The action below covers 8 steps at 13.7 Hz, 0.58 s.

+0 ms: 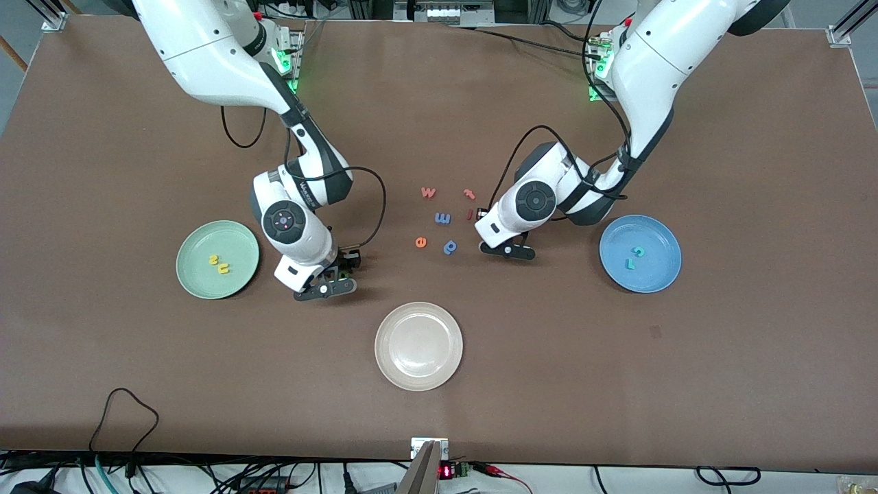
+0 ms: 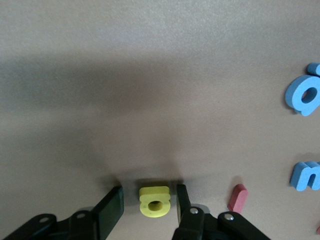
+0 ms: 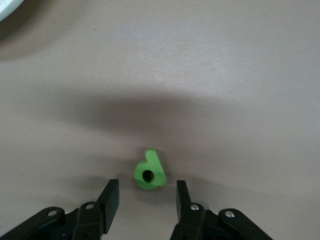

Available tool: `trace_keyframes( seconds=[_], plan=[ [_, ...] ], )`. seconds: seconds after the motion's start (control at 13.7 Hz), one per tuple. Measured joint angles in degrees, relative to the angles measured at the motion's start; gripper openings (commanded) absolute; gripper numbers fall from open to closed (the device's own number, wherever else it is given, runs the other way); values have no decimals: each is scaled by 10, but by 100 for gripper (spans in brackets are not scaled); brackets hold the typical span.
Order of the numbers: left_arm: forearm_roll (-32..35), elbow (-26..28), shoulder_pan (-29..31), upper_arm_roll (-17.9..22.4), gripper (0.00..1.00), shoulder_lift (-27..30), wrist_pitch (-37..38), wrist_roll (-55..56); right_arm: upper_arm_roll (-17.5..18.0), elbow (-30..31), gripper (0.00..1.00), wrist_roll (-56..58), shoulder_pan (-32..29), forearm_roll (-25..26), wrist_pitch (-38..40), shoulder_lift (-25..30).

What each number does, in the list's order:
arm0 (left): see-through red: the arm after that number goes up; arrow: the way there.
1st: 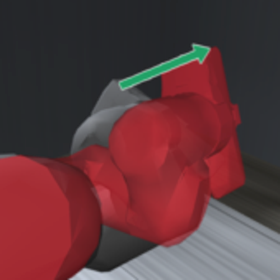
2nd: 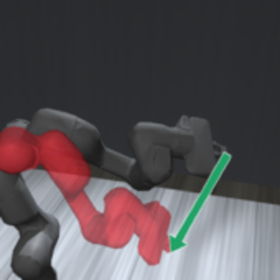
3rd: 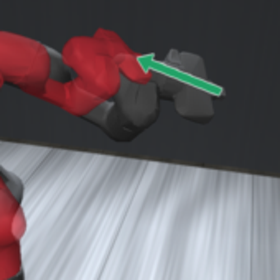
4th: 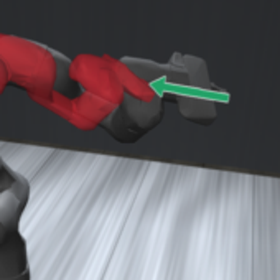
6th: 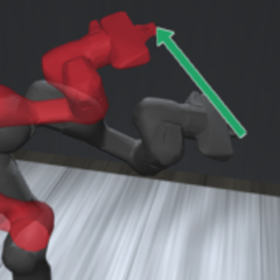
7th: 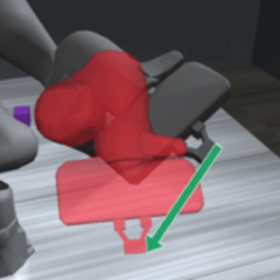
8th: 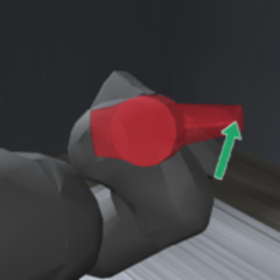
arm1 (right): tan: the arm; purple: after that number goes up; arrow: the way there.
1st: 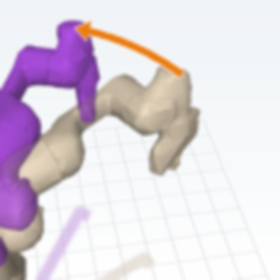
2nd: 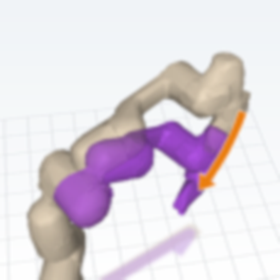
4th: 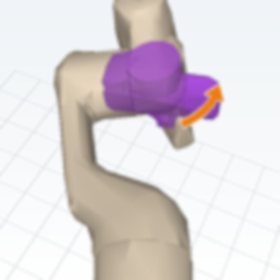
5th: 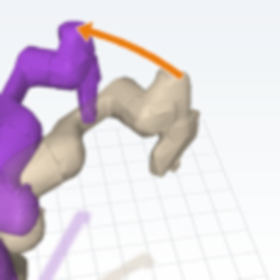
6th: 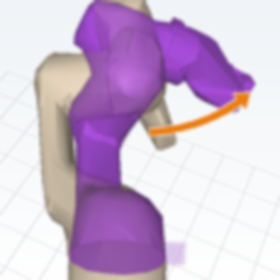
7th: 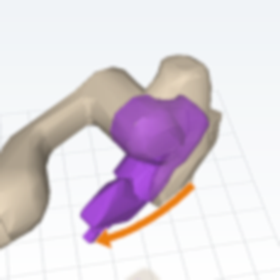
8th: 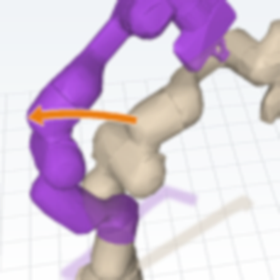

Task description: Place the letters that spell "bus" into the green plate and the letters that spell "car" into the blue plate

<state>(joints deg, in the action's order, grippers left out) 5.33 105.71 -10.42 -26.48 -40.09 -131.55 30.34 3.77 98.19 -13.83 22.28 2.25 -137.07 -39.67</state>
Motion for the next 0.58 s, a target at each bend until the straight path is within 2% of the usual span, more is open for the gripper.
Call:
trace_keyframes(
  seconds=[0.22,0.44,0.58],
  plan=[
    [2,0,-3,0,39,0,0,0,0,-1,54,3,4,0,-10,-9],
    [16,0,-6,-2,27,0,-1,0,-1,-2,54,12,5,1,-12,-11],
    [16,0,-6,-3,16,1,-1,0,-1,-2,50,13,5,1,-12,-12]
  ],
)
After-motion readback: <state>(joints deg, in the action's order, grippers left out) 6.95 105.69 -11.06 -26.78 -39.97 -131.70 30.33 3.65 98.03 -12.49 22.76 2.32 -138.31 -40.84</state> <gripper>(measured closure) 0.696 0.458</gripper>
